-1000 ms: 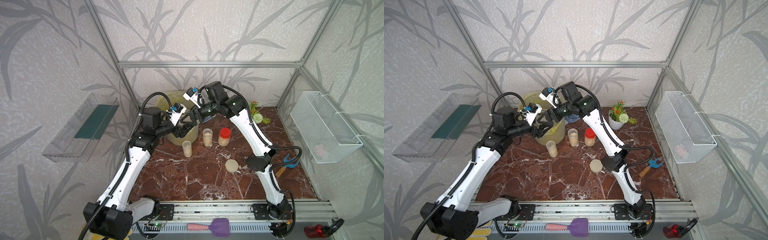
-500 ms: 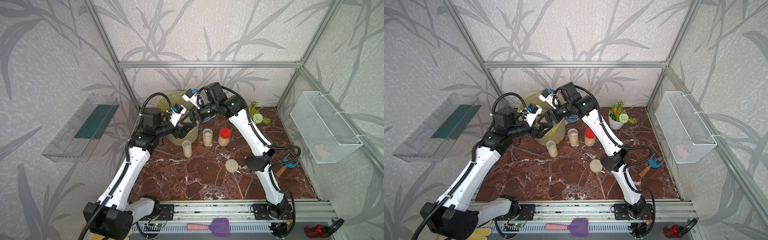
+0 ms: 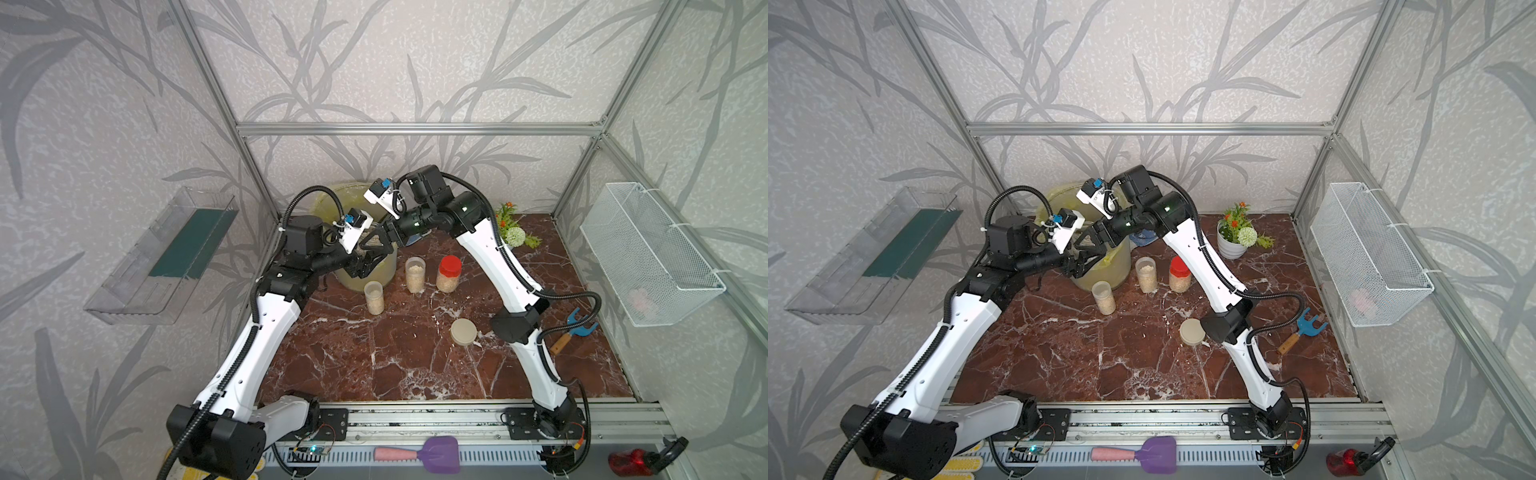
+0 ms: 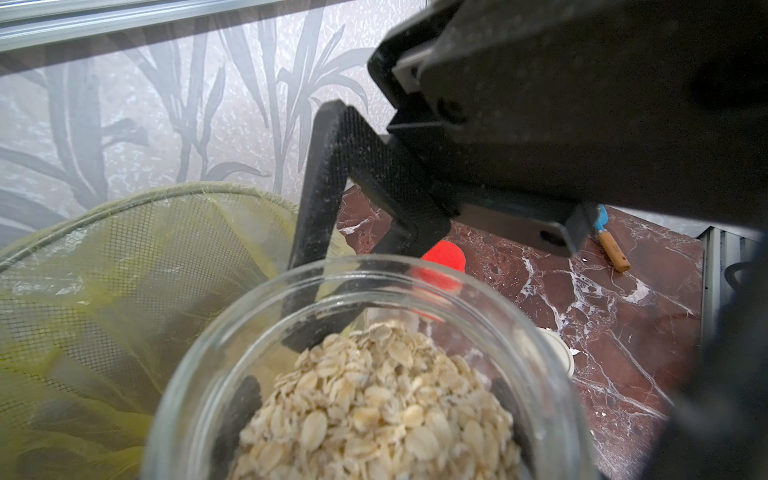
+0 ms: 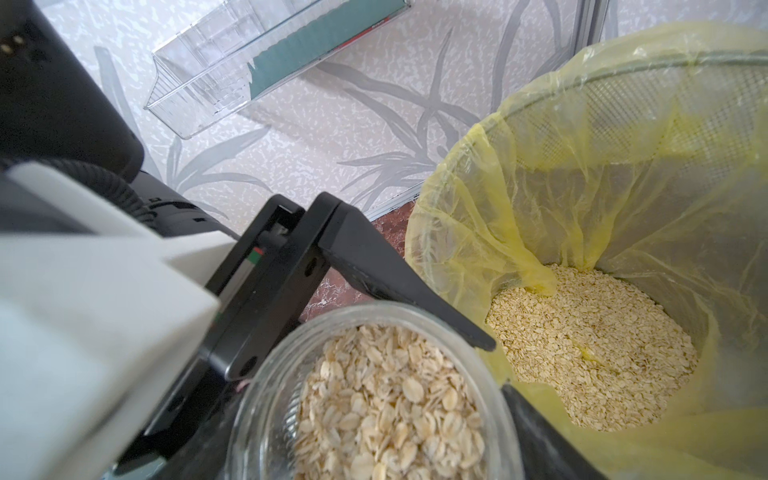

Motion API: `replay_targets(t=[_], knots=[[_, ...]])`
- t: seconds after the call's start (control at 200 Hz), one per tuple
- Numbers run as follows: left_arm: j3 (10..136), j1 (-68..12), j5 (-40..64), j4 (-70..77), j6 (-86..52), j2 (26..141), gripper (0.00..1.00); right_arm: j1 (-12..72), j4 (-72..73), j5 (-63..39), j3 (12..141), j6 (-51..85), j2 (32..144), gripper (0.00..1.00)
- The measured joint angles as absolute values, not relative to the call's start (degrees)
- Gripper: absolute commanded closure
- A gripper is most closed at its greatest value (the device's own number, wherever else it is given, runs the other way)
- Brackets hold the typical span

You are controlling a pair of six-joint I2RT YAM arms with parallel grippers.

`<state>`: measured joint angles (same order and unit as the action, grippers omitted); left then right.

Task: Empty expired oatmeal from jars
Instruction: Pour the expired oatmeal into the trash bin.

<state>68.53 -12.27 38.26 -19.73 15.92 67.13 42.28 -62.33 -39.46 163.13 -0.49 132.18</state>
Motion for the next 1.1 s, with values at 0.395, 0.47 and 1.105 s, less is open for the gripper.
replay_targets(t=[0.395, 0.47, 1.105], knots=[[68.38, -12.21, 36.23, -16.97, 15.09, 66.08, 0.18, 42.59, -59.37, -38.33, 164.31, 1.06, 132.07, 1.00], [68.40, -12.21, 35.51, -16.12, 15.00, 66.08, 0.01, 42.59, -58.98, -37.63, 164.62, 1.87, 132.07, 1.00], [68.60, -11.14, 30.92, -14.50, 15.38, 67.02, 0.01, 40.99, -54.41, -31.92, 167.81, 9.50, 136.86, 1.00]])
